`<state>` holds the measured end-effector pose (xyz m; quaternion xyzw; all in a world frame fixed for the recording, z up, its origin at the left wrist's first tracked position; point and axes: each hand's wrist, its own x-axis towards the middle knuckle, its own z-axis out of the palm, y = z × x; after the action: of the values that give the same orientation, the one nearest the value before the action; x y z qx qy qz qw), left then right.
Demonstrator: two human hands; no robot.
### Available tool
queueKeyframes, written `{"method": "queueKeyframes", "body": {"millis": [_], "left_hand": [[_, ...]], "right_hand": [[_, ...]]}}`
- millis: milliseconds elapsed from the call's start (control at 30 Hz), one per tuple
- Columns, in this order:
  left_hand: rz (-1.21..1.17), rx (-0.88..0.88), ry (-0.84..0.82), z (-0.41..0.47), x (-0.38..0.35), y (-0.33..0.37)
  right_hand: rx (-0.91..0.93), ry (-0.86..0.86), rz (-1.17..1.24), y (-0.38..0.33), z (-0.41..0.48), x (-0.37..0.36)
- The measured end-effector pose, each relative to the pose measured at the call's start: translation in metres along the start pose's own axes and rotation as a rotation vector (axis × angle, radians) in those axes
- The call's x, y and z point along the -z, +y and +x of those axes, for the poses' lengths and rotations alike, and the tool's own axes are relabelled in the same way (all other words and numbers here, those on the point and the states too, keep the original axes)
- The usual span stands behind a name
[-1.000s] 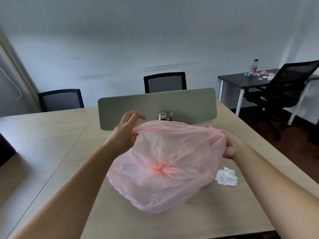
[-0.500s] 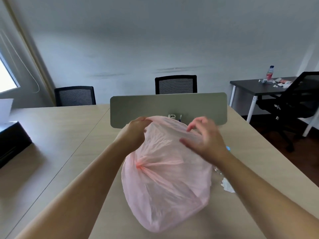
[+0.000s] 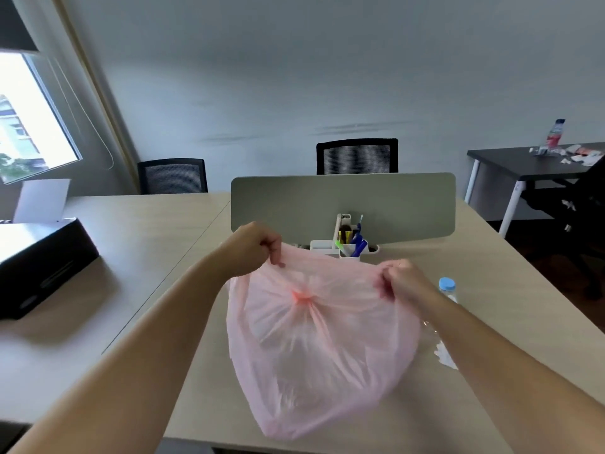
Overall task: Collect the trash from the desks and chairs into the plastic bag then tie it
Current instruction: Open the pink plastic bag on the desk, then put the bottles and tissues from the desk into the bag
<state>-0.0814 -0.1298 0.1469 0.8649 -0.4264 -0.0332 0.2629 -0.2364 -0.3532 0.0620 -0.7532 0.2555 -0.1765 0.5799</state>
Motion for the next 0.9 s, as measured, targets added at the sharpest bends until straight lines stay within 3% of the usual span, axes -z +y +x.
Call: {"method": "queueKeyframes", "body": {"millis": [167, 300, 433, 567, 667, 800, 900], "left_hand": [[-0.039, 0.072, 0.070, -0.016, -0.004, -0.012], [0.264, -0.011, 0.247, -0.017, -0.020, -0.014], [0.542, 0.207, 0.336, -0.023, -0.017, 0.007], [0.742, 0.372, 0.255, -0.027, -0.023, 0.023], [0.730, 0.443, 0.250, -0.029, -0.024, 0.018], [0.665, 0.492, 0.366, -0.036, -0.010, 0.010], [0.642, 0.539, 0.388, -0.032, -0.008, 0.002]], "right_hand": [[-0.100, 0.032, 0.104, 0.001, 0.012, 0.020], [-0.120, 0.012, 0.235, -0.003, 0.022, 0.020], [-0.049, 0.148, 0.234, 0.003, 0.034, 0.026], [0.030, 0.160, 0.095, 0.019, 0.042, 0.026], [0.065, 0.111, -0.028, 0.022, 0.049, 0.026], [0.019, -0.059, -0.125, 0.026, 0.054, 0.023], [-0.008, -0.077, -0.254, 0.039, 0.051, 0.018]]}}
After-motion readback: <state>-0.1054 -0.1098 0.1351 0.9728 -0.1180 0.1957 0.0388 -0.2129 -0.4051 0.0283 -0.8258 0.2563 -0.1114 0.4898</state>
